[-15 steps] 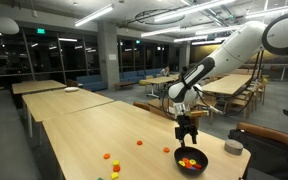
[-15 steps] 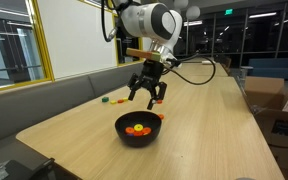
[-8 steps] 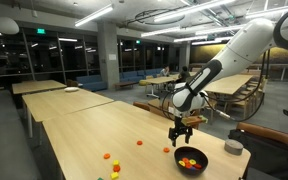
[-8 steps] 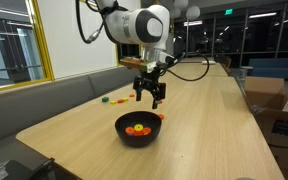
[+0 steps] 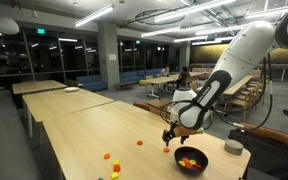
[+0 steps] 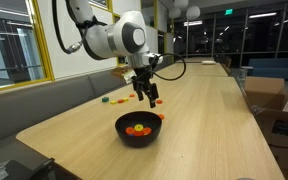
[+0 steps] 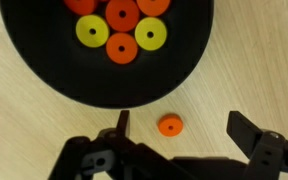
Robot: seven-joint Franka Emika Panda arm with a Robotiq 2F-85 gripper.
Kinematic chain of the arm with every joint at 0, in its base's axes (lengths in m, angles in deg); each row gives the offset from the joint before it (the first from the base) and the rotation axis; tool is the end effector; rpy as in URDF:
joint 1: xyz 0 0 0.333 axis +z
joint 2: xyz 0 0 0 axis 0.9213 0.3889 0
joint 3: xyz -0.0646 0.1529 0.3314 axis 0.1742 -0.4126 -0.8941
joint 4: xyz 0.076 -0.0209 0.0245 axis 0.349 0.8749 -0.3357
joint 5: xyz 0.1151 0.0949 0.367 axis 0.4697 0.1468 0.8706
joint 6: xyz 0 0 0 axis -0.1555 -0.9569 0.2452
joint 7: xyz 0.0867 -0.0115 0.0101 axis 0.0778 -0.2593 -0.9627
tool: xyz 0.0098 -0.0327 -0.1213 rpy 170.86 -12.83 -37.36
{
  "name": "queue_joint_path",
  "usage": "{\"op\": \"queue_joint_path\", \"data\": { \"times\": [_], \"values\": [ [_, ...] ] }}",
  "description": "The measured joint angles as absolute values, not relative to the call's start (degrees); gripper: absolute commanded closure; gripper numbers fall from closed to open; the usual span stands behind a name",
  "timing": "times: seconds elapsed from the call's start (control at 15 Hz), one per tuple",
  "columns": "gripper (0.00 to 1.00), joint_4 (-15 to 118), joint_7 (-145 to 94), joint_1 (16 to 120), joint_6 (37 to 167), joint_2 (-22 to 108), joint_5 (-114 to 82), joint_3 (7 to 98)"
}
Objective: Pick up some of the objects from the table and put them in the bowl
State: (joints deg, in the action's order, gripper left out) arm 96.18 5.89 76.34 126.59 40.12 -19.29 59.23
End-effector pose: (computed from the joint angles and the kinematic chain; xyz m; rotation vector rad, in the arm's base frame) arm 0.5362 -0.0095 0.2688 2.9779 -0.8331 0.2762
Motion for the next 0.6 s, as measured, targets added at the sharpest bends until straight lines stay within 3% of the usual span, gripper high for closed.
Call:
{"op": "queue_joint_path", "data": {
  "times": [0.27, 0.6],
  "values": [
    [0.0, 95.3, 23.1, 85.4, 126.5, 40.2, -34.4, 70.2],
    [0.0, 94.6, 30.1, 83.7, 124.8, 41.6, -37.8, 66.8]
  ]
}}
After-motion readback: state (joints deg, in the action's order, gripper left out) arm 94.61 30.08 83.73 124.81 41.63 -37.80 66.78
